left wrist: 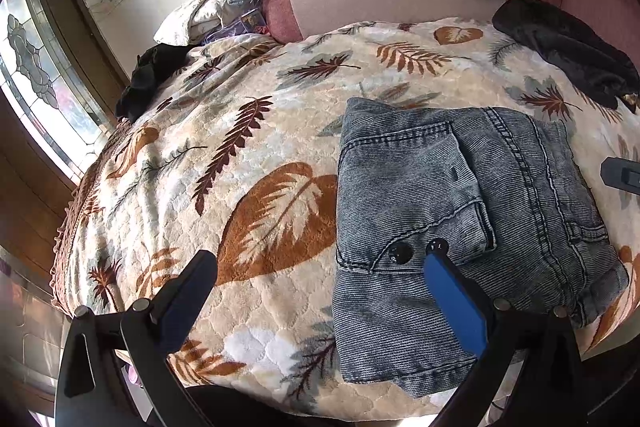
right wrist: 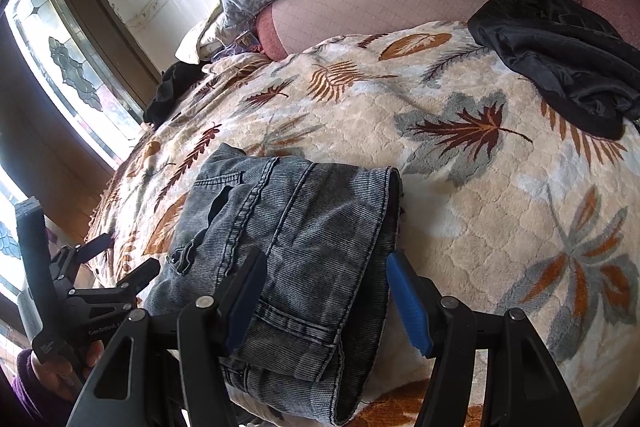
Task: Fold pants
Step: 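Press the folded grey jeans stack flat with both tools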
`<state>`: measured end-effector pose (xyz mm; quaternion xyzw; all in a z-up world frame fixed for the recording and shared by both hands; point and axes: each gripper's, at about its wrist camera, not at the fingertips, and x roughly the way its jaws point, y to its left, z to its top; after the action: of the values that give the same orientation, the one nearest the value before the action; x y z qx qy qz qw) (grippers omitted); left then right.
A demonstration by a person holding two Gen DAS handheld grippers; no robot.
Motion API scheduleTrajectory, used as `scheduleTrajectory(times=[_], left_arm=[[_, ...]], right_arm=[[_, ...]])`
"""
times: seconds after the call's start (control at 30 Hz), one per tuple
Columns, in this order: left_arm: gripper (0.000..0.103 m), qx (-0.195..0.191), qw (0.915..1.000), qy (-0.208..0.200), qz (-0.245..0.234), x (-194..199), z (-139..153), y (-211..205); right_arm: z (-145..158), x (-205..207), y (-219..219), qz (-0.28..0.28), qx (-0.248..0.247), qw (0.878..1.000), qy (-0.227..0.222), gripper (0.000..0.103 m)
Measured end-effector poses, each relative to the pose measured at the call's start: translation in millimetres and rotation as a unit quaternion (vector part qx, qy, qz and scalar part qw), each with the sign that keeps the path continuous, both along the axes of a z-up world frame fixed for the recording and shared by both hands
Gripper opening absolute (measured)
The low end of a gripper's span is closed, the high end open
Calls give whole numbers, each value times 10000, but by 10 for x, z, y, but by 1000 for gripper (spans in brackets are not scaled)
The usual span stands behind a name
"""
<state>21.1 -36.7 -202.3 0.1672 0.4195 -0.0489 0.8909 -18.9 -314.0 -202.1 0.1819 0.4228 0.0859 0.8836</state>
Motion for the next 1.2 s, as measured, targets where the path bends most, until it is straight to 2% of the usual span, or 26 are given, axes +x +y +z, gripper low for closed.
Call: scheduleTrajectory(times=[0.27,0.4,0.5,0.67,0.87,1.0,1.2], left_arm=[[103,88,9996,255,-33,19,-171,-23],[103,20,9994,351,1,28,-233,-12],[103,3,9991,414,-20,41,-267,-12],[103,-40,9989,455,36,42,-260,11],[103,-13,9997,222,140,35,-110,79],[103,-66,9995,143,259,97,-30,174],[103,-216,9989,228,344,181,-41,306]], right_arm=[[-69,15,139,260,-55,9996,-7,66],[-201,67,247,431,-204,9985,256,66],[-385,142,296,510,-390,9954,712,66],[-403,158,196,400,-126,9957,821,66],[-292,132,123,272,-10,9977,619,66],[-277,142,15,87,273,9977,619,66],[-308,143,-92,-150,471,9963,700,66]])
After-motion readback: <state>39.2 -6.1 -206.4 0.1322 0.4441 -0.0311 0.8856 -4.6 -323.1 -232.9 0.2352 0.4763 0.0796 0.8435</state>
